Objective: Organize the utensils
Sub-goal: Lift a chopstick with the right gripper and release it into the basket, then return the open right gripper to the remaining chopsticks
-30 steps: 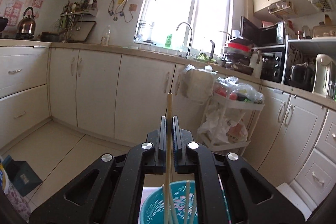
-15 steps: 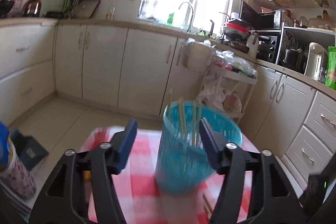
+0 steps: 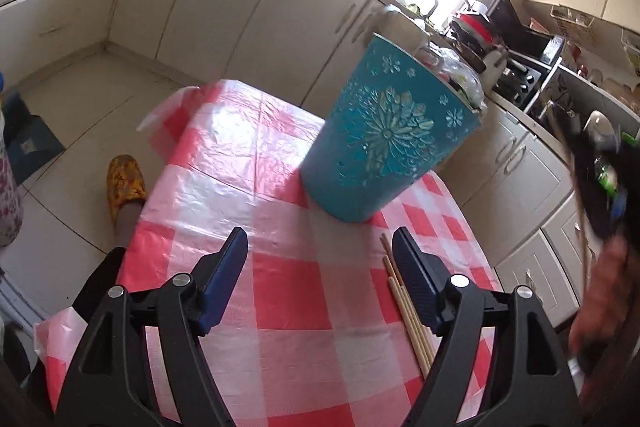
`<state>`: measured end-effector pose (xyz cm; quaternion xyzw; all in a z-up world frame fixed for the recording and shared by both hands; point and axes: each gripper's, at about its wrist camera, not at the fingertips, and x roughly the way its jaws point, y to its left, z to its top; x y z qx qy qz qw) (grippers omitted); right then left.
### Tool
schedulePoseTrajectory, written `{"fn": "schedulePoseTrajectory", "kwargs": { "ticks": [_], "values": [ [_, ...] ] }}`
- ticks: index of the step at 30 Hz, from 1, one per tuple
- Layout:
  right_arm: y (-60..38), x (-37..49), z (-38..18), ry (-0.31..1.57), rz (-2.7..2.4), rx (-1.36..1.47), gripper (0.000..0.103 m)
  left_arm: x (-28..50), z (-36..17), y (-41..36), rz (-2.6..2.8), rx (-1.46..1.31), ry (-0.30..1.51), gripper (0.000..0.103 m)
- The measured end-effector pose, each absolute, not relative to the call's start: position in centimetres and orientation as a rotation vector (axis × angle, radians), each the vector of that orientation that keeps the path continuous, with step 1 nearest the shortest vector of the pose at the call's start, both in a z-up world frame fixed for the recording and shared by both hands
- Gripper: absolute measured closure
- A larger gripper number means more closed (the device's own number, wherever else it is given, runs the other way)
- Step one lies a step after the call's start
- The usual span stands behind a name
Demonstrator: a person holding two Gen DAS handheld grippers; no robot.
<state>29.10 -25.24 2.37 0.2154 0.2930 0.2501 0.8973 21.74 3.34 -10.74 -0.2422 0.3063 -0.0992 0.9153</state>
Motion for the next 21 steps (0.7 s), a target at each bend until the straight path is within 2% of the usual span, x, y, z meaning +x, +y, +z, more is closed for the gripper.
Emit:
{"fn": "schedulePoseTrajectory", "kwargs": {
  "ticks": [5, 10, 21],
  "values": [
    [-20.2, 37.3, 5.0, 0.545, 0.442, 0.364, 0.097, 22.1, -10.6, 3.7, -0.220, -0.534, 0.626, 0.031],
    [-17.0, 42.9, 2.7, 0.626, 0.337, 0.297, 0.097, 22.5, -10.4, 4.1, -0.230, -0.556, 0.623, 0.030],
    [-15.3, 41.6, 0.4, 0.739, 0.346, 0.178, 0.097, 22.6, -10.6, 4.2, -0.236, -0.572, 0.624, 0.027]
  ]
}}
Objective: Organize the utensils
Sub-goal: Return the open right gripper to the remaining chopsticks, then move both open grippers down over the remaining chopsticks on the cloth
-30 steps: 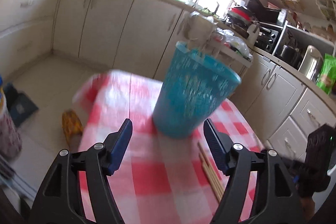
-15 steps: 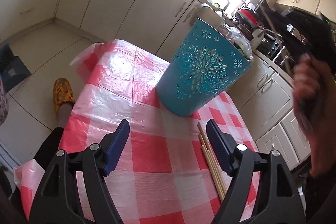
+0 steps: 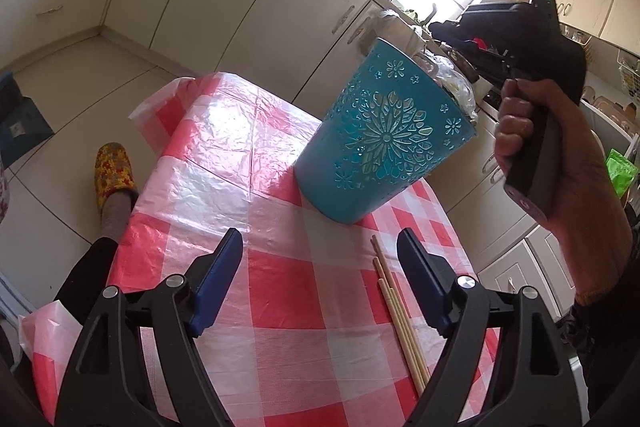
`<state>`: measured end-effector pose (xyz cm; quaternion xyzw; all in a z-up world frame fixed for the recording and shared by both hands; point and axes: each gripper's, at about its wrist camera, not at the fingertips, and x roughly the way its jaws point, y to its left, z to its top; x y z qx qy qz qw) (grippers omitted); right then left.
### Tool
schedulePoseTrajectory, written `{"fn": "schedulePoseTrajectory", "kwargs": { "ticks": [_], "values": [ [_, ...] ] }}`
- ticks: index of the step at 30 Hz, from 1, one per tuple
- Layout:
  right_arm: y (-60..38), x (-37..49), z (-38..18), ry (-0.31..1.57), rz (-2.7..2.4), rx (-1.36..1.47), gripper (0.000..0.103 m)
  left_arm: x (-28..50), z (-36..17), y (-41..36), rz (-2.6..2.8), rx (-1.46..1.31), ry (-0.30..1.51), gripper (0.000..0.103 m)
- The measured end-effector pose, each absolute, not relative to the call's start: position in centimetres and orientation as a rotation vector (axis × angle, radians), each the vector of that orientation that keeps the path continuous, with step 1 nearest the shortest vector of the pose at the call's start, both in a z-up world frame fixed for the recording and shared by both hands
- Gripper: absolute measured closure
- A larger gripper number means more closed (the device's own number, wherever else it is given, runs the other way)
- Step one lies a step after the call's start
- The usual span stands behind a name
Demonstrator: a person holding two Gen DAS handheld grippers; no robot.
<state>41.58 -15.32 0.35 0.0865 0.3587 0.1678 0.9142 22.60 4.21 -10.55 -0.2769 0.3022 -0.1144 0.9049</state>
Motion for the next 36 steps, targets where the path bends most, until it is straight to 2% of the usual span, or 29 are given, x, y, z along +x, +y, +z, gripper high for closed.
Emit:
{"fn": "schedulePoseTrajectory", "kwargs": {
  "ticks": [7, 9, 11, 12, 19, 23, 29, 36],
  "values": [
    [-17.6, 32.3, 1.4, 0.715, 0.418, 0.181, 0.095, 22.7, -10.7, 4.2, -0.229, -0.572, 0.635, 0.023],
    [-19.0, 28.3, 0.8, 0.725, 0.421, 0.183, 0.088, 22.9, -10.7, 4.0, -0.218, -0.563, 0.647, 0.022],
    [-20.1, 24.8, -0.4, 0.741, 0.404, 0.171, 0.070, 23.0, -10.8, 3.9, -0.209, -0.558, 0.658, 0.021],
    [-20.9, 22.8, -1.6, 0.764, 0.391, 0.165, 0.069, 23.0, -10.8, 3.9, -0.203, -0.555, 0.662, 0.020],
    [-26.7, 17.5, -10.2, 0.960, 0.208, 0.224, 0.069, 23.5, -11.1, 3.3, -0.158, -0.519, 0.706, 0.019],
    [-28.5, 17.1, -11.9, 0.982, 0.140, 0.246, 0.069, 23.4, -11.3, 3.2, -0.119, -0.501, 0.735, 0.018],
    [-29.0, 16.3, -11.6, 0.978, 0.111, 0.259, 0.069, 21.9, -11.5, 3.9, -0.028, -0.518, 0.759, 0.017],
    [-26.4, 15.5, -9.4, 0.936, 0.175, 0.260, 0.069, 21.2, -11.0, 2.6, -0.039, -0.412, 0.761, 0.017]
  ]
}}
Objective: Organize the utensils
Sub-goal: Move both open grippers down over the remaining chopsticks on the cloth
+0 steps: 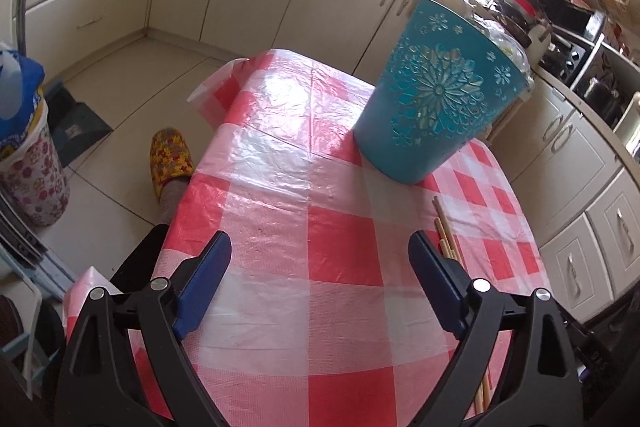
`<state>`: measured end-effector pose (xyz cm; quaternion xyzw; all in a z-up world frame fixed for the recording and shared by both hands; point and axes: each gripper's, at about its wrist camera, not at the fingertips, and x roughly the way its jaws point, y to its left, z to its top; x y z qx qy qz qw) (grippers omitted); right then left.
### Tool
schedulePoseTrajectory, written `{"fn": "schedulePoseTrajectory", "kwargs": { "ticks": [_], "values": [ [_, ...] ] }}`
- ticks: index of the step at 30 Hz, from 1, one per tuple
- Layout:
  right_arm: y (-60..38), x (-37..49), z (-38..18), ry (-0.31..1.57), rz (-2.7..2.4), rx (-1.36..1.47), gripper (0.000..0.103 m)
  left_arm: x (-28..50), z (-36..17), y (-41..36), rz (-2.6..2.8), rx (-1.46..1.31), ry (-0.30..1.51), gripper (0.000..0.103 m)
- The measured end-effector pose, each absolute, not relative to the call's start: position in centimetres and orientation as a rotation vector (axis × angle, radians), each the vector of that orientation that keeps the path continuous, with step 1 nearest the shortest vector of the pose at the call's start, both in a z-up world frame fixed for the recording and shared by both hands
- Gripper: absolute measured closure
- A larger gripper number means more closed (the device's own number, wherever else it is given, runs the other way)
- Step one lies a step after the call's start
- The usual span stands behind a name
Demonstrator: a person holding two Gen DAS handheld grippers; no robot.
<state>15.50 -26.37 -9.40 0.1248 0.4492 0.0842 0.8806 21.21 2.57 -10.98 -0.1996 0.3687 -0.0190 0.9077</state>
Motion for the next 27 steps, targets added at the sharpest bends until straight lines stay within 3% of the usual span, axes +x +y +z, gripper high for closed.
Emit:
{"fn": "schedulePoseTrajectory", "kwargs": {
  "ticks": [27],
  "values": [
    [-27.8, 13.7, -12.7, 0.982, 0.116, 0.173, 0.061, 21.2, -10.7, 1.4, -0.075, -0.343, 0.768, 0.013]
  ]
}}
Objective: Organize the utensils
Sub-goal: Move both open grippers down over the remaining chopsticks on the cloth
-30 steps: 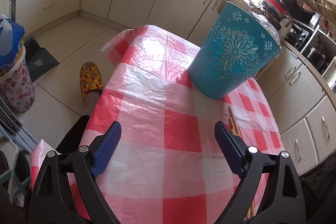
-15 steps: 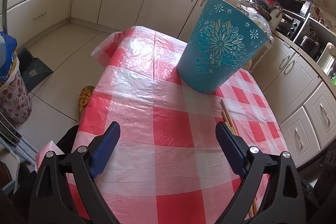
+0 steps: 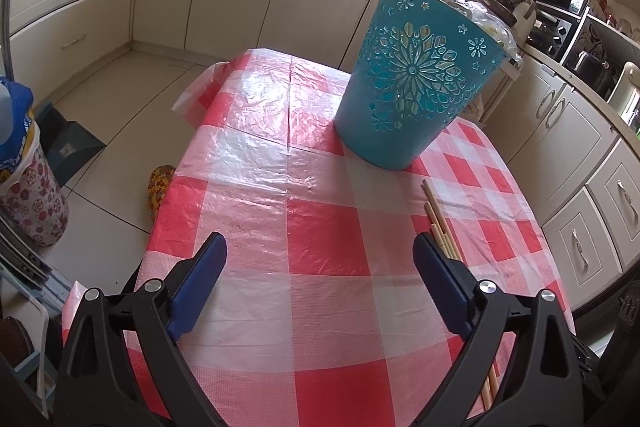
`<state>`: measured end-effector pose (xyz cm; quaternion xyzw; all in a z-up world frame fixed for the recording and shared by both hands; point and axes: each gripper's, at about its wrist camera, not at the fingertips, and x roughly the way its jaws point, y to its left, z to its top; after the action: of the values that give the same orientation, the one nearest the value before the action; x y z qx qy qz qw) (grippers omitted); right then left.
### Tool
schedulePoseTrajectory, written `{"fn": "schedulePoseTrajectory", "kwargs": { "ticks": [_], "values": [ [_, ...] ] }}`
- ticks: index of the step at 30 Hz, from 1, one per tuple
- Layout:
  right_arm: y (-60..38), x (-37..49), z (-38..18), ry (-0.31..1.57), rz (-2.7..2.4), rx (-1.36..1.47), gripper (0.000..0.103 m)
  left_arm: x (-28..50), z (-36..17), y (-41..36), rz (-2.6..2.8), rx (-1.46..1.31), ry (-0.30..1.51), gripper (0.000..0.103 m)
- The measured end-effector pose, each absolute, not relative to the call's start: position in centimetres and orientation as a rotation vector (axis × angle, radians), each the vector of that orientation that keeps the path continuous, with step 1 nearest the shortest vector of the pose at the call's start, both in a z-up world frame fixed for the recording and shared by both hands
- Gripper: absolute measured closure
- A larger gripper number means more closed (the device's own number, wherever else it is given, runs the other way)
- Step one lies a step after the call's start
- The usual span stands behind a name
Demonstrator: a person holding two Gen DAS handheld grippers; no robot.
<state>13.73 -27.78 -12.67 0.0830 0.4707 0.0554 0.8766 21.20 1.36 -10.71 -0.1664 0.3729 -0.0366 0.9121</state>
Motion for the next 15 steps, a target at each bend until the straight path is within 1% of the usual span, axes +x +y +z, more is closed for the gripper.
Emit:
{"fn": "schedulePoseTrajectory", "kwargs": {
  "ticks": [5, 15],
  "values": [
    [-27.56, 13.53, -12.66, 0.975, 0.120, 0.160, 0.058, 21.13, -10.68, 1.34, -0.076, -0.339, 0.769, 0.012],
    [-27.41, 13.32, -12.70, 0.972, 0.135, 0.160, 0.057, 21.01, -10.61, 1.35, -0.078, -0.336, 0.769, 0.012]
  ]
}}
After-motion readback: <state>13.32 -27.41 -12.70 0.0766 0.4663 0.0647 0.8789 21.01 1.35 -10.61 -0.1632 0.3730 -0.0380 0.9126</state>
